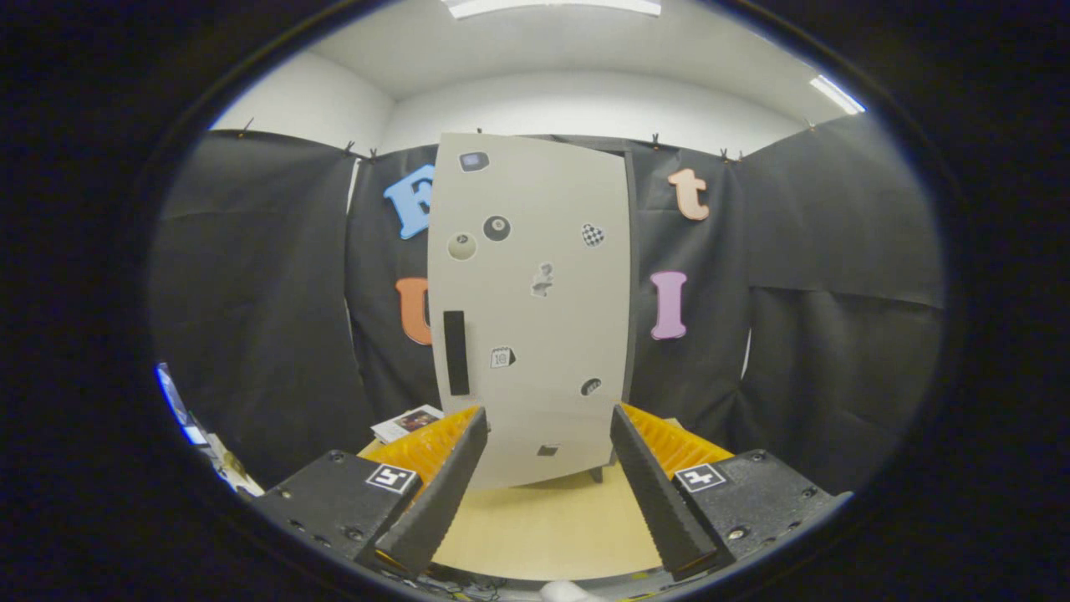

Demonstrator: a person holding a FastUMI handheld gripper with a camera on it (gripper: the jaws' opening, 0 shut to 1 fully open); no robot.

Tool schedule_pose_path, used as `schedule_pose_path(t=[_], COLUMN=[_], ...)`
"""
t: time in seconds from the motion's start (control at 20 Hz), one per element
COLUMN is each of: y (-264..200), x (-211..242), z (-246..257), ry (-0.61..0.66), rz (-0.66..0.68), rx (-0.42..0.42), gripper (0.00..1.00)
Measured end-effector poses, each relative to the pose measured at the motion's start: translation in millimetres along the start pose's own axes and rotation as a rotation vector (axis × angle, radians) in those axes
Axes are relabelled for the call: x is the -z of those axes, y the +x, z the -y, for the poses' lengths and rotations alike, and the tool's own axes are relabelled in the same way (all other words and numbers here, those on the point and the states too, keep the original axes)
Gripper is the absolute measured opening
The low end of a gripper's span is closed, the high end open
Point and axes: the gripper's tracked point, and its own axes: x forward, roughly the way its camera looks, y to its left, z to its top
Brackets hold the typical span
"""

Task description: Open the shoe cabinet door, grab the shoes and put them into the shoe cabinet, then close the shoe cabinet door.

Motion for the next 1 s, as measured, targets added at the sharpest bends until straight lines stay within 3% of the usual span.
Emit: schedule_pose_path(t=[0.45, 1.0], y=[-29.2, -32.3], x=[14.1, 33.7], z=[13.4, 10.5], ry=[-0.002, 0.001], rz=[-0.004, -0.018], rx=[0.025, -0.012], gripper=[0.97, 0.98])
